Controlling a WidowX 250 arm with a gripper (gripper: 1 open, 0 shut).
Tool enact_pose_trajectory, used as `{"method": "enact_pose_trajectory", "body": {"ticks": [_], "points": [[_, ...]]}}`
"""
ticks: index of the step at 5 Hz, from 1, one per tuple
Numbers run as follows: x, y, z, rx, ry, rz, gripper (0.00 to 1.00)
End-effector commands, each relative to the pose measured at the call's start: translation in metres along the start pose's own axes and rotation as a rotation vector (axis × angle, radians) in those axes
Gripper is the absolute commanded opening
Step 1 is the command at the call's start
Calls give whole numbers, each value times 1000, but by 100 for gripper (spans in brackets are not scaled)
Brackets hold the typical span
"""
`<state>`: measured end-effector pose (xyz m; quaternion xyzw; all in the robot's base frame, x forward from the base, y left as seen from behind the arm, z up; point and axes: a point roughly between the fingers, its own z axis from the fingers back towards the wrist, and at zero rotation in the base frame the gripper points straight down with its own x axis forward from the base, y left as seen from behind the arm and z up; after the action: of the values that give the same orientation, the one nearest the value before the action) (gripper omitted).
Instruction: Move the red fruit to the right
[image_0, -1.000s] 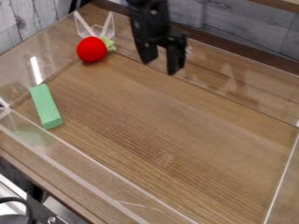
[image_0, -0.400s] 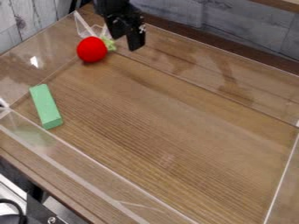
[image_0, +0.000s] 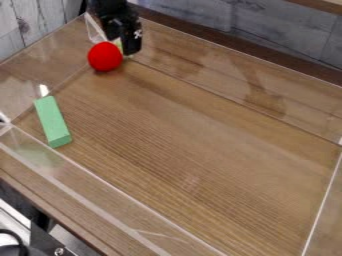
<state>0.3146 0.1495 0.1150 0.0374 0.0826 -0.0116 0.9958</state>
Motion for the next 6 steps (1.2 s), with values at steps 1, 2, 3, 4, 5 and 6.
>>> {"method": "enact_pose_trajectory", "body": {"ticks": [1,2,3,4,5,6], "points": [[8,13,11,27,-37,28,100],[1,0,9,20,-17,45,100],[-9,-15,11,11,3,40,100],[-12,-5,18,-9,22,68,100],[-12,10,23,-14,35,103,100],[-13,21,26,-9,55,112,100]]}}
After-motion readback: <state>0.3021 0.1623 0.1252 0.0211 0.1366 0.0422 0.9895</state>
